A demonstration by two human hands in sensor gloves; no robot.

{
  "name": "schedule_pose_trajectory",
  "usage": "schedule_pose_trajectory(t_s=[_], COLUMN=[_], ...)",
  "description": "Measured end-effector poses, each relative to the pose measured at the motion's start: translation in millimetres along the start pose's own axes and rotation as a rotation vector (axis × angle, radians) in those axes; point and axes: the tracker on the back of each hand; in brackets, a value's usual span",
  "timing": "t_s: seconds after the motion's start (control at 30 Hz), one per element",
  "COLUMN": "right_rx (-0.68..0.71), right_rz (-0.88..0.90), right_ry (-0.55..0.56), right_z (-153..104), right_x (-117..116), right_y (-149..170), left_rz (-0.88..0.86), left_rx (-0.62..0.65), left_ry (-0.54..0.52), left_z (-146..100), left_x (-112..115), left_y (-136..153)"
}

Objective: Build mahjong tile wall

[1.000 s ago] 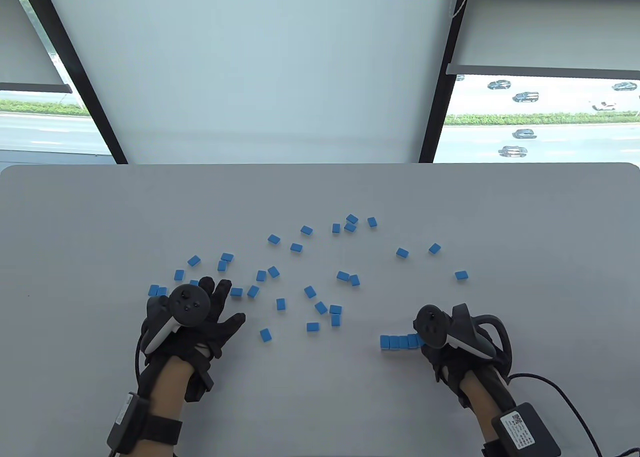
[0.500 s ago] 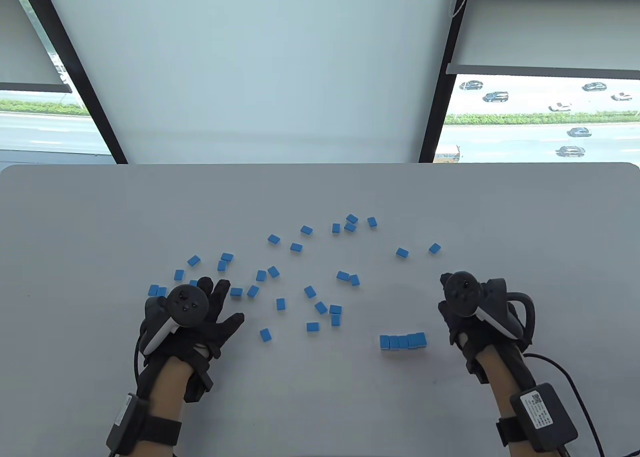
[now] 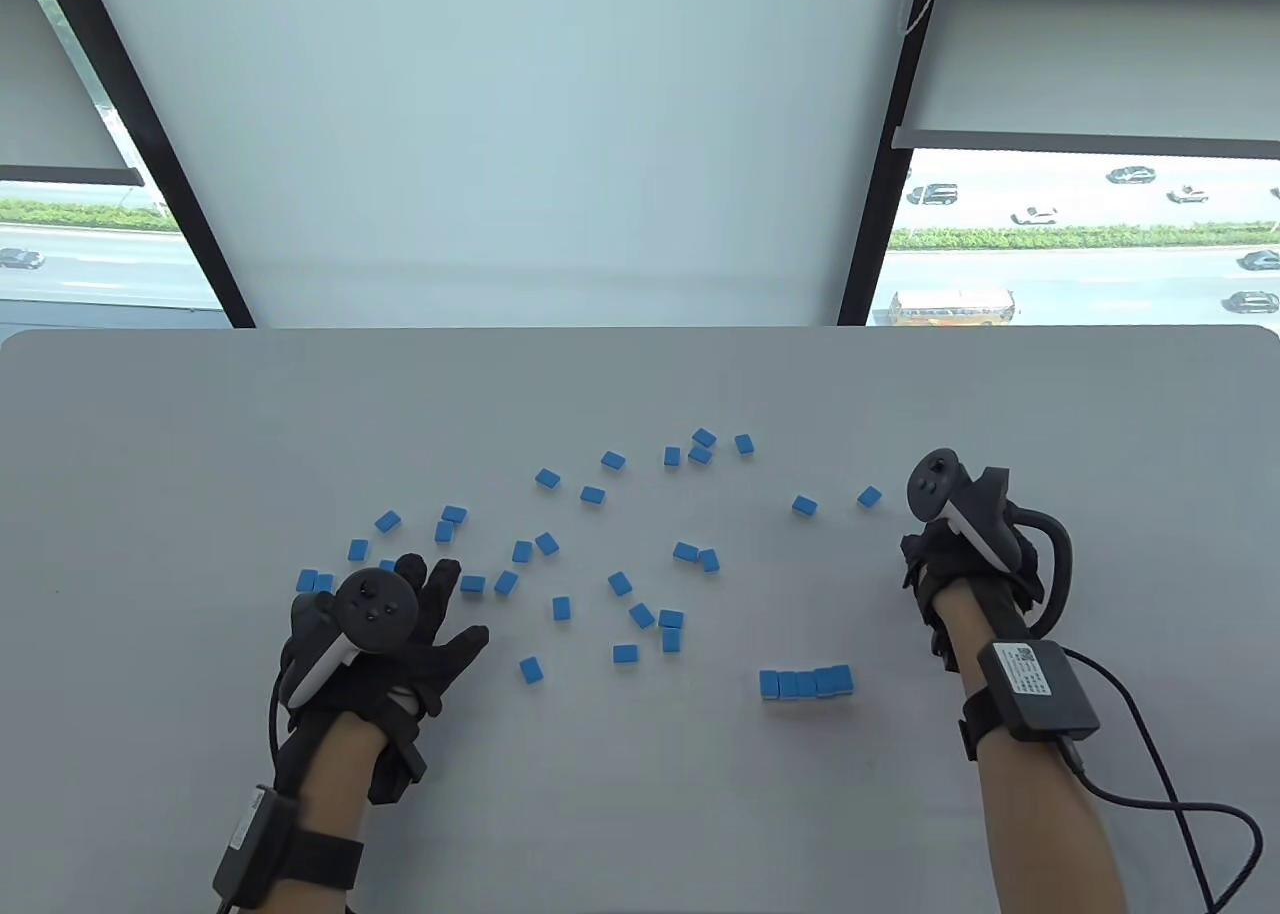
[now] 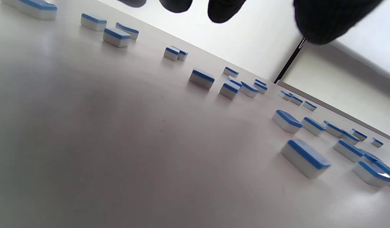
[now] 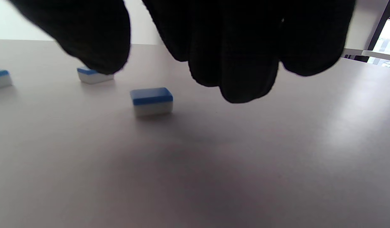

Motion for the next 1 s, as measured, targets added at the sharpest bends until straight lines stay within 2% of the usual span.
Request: schedule_pose_trajectory(t_s=[0.13, 0.2, 0.43, 0.6, 1.0], right_rx=[-0.044, -0.050, -0.033, 0.042, 0.315], right_rz=[-0.029, -0.036, 0.016, 0.014, -0.034], right_ry=[-0.033, -0.016, -0.069, -0.117, -0.054], right_z=[8, 11, 13, 7, -37], right_x=[-14, -14, -14, -12, -5], right_y=[-8, -10, -13, -14, -39], left_rz=[-0.002, -0.005, -0.006, -0.004, -0.001], left_rx=[-0.002, -0.003, -0.004, 0.000, 0.013], left_ry=[0.007, 0.006, 0.001, 0.003, -0.003], left_z=[1, 1, 1, 1, 2], left_x=[0, 0, -1, -1, -1], left_y=[0, 0, 1, 1, 0])
Point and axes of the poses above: the tracker on the back of each hand, its own y axis roughly to the little-finger side, its own z axis roughly from the wrist to the fingertips, x = y × z, and after that the axes turned 11 degrees about x, right-handed
